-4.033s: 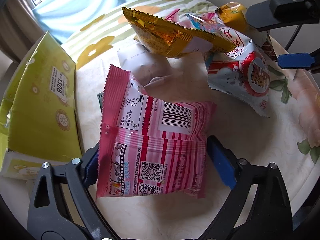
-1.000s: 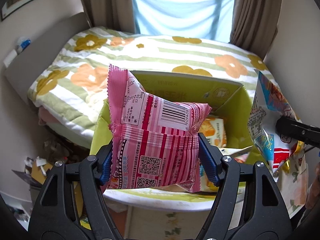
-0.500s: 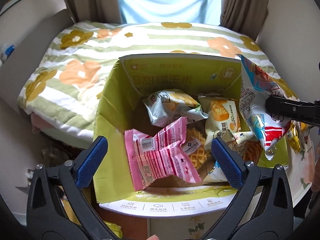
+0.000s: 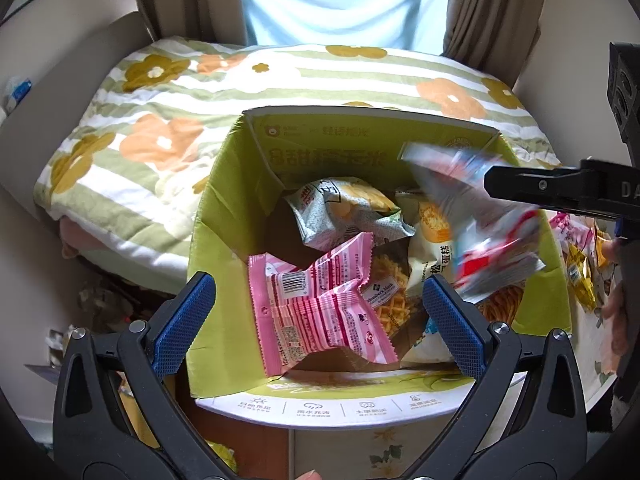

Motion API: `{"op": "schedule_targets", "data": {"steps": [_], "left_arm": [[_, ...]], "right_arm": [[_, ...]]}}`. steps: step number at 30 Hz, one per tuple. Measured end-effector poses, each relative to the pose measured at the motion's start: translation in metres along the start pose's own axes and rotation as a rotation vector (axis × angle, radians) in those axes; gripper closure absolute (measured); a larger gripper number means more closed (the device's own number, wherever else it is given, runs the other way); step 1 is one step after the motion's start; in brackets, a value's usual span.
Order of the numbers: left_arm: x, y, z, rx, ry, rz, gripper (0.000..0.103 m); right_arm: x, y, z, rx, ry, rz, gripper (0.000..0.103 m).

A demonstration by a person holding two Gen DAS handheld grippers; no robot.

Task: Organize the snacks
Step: 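Carry both packets over the box and release them inside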

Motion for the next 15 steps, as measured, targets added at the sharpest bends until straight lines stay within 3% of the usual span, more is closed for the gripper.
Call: {"op": "schedule_targets", "data": {"steps": [1, 2, 9, 15], "left_arm": [[-0.001, 0.001, 0.0, 0.002, 0.008, 0.003, 0.0], [-0.002, 0.001, 0.0, 0.004, 0.013, 0.004, 0.0], [-0.007, 0.005, 0.0, 0.004, 0.03, -0.007, 0.0], [-0.007, 0.009, 0.003, 0.007, 0.048, -0.008, 0.0]], "right_arm": [[-0.002, 0.001, 0.001, -0.007, 0.003, -0.013, 0.012], [-0.003, 0.003, 0.002, -0.018, 0.002, -0.02, 0.007], [-0.001, 0.02, 0.008, -0.071, 0.078, 0.05, 0.007], [0.005, 0.025, 0.014, -0.082, 0.083, 0.064, 0.007]]}}
Point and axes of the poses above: each gripper's, at about its wrist camera, not at the fingertips, and z roughly against the way its jaws point, x to its left, y to its underside, the point moved 9 cm from there along -z, roughly the way its jaws point, and after that the axes turned 15 degrees about x, right-handed, at the moved point
